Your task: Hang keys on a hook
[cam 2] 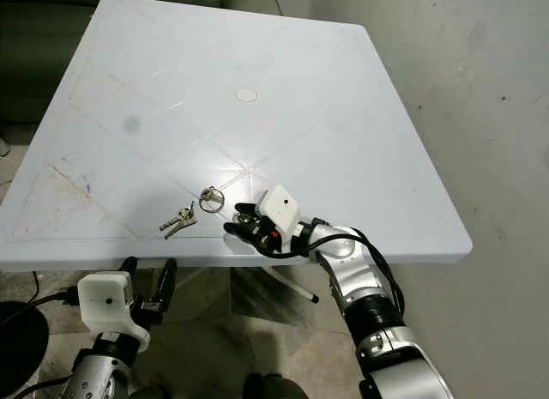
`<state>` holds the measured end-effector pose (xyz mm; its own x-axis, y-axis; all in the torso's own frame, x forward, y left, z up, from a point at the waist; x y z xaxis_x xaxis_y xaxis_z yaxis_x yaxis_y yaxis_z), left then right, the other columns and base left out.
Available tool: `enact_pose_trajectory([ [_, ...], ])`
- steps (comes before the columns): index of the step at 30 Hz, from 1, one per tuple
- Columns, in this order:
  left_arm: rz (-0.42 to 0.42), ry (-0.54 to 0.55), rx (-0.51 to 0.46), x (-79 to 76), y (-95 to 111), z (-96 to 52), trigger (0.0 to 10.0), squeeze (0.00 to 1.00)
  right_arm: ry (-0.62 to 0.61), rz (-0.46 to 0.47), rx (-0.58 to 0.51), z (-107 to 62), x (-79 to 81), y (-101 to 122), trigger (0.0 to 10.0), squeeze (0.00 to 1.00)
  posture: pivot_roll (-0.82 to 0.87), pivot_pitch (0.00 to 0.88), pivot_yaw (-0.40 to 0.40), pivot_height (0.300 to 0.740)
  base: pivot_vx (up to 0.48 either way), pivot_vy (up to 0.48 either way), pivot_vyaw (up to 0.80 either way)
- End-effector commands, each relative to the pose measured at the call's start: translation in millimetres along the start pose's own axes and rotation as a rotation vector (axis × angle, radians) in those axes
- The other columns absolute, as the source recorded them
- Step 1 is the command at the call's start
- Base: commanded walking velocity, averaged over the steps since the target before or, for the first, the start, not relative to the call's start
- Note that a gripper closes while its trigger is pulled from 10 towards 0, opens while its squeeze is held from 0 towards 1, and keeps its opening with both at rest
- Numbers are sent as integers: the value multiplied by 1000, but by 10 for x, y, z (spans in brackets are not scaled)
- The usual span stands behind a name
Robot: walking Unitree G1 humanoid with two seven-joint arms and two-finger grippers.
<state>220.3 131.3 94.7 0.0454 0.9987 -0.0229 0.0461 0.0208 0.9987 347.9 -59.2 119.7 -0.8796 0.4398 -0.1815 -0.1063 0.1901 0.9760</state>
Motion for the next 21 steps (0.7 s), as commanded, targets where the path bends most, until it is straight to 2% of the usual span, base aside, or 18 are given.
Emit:
enact_pose_trajectory([
  [1, -7, 2, 19, -18, -22, -34, 10000, 0, -4, -5, 6, -11, -18, -11, 0, 0, 56, 209, -148, 728, 0, 0, 0],
  [21, -14, 18, 23, -12, -29, -29, 10000, 0, -1, -24, -25, -8, -40, 31, 0, 0, 61, 208, -154, 728, 0, 0, 0],
])
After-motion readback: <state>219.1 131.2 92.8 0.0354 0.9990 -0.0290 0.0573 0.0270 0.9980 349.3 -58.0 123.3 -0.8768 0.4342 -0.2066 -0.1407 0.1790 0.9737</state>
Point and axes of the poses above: a point about 5 cm out from each wrist's last joint towards the gripper, its own z axis pointing out of the wrist towards the gripper, its own y axis along the axis of the wrist's last joint, x = y × z, the point moved 3 cm from there along z, pointing out of the wrist towards the gripper, and after that the axes turned 3 degrees about z, right-handed, at the moved point
